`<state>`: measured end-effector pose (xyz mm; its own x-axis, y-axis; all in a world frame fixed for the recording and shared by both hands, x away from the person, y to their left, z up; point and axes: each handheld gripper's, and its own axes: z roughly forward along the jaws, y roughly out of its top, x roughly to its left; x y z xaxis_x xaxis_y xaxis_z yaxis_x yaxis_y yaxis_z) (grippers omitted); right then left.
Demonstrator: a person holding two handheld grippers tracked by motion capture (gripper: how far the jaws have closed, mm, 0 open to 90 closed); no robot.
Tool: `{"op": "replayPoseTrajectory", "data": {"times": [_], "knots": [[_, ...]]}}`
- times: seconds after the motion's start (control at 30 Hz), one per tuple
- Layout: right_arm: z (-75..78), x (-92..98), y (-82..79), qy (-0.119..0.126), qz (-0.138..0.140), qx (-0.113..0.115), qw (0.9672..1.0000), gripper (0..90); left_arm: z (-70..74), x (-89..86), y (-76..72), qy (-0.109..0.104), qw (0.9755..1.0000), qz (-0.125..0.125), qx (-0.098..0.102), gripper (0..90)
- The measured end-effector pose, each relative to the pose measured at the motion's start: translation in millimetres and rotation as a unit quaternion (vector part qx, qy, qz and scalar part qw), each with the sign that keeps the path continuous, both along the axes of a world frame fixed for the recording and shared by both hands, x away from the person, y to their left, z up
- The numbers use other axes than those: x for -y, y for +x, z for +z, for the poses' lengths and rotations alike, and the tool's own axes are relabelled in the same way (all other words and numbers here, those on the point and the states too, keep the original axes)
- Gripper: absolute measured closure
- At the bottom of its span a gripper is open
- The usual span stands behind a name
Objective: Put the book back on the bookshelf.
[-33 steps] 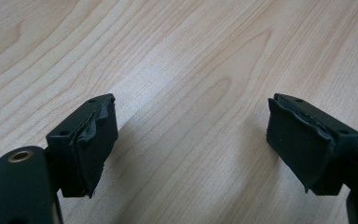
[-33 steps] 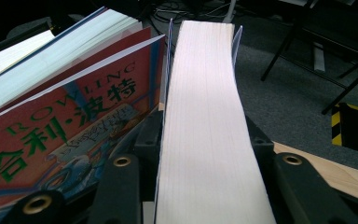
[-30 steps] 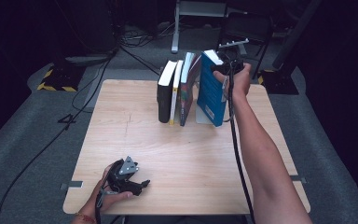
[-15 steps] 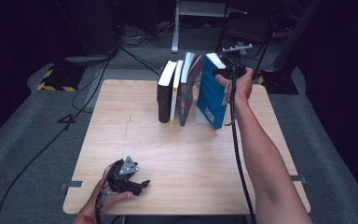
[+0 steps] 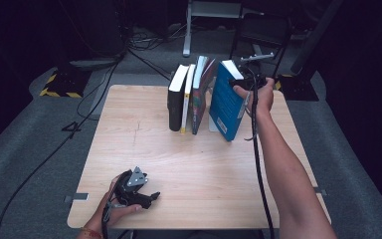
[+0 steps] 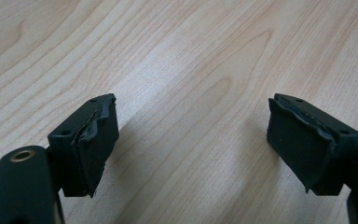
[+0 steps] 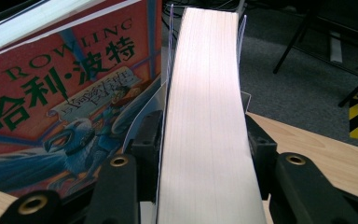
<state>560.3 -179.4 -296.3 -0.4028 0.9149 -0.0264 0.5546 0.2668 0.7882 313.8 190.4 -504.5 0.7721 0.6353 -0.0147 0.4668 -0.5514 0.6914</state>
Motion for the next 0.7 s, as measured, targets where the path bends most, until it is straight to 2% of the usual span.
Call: {"op": "replayPoseTrajectory", "data": {"times": [0.1, 0.17, 0.23, 0.37, 0.4, 0.5, 0.6, 0.7], "knots": [[-0.2, 1.8, 0.3, -0.003, 0.006, -0.006, 1.0000, 56.7, 0.0, 0.0, 0.0, 0.000, 1.0000, 0.000, 0.000, 16.8], [2.0, 1.3, 1.0, -0.019, 0.010, -0.010, 0.9997, 54.2, 0.0, 0.0, 0.0, 0.000, 1.0000, 0.000, 0.000, 16.8], [2.5, 1.3, 1.5, -0.020, 0.014, -0.011, 0.9996, 54.2, 0.0, 0.0, 0.0, 0.000, 1.0000, 0.000, 0.000, 16.8], [3.9, 2.8, 2.2, -0.011, 0.050, -0.046, 0.9976, 55.0, 0.0, 0.0, 0.0, 0.000, 1.0000, 0.000, 0.000, 16.8], [3.9, 2.8, 2.2, -0.011, 0.050, -0.046, 0.9976, 55.0, 0.0, 0.0, 0.0, 0.000, 1.0000, 0.000, 0.000, 16.8], [4.8, 1.1, 1.8, -0.028, 0.075, -0.068, 0.9945, 54.6, 0.0, 0.0, 0.0, 0.000, 1.0000, 0.000, 0.000, 16.8], [5.0, -1.6, 1.7, -0.047, 0.097, -0.092, 0.9899, 54.1, 0.0, 0.0, 0.0, 0.000, 1.0000, 0.000, 0.000, 16.8], [5.5, -2.6, 2.2, -0.063, 0.096, -0.092, 0.9891, 56.3, 0.0, 0.0, 0.0, 0.000, 1.0000, 0.000, 0.000, 16.8]]}}
